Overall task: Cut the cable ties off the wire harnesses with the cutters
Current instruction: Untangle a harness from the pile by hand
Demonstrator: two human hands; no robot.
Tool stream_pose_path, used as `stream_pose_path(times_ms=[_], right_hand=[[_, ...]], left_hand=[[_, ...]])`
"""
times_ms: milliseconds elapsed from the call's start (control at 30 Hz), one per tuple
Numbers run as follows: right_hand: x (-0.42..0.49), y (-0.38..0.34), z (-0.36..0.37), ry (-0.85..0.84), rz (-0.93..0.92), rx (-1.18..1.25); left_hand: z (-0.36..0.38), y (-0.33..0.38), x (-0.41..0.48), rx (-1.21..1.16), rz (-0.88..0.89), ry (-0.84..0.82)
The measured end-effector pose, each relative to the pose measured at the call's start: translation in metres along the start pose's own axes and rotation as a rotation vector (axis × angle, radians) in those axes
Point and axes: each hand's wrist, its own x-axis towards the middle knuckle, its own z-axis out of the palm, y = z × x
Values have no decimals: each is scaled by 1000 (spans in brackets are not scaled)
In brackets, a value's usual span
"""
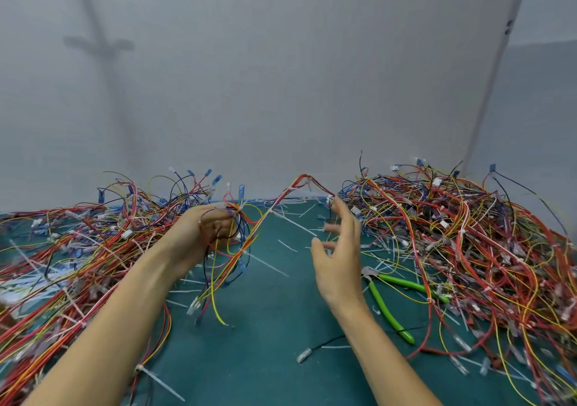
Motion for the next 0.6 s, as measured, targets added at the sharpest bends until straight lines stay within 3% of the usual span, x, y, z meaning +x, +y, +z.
stream_pose_path(times_ms=[167,333,400,500,600], right_hand=[[2,-1,0,-81,-482,-546],[-1,0,6,-94,-729,-733],[0,1,5,-72,-763,-742],[0,3,1,-176,-753,-761],[-5,3,2,-253,-611,-698]], left_hand=[[-1,2,-9,40,-62,-77],[2,4,-11,297,-65,-200],[1,1,-5,294,-69,-162],[0,-1,1,256,-39,-36],[-4,2,6,171,-37,174]])
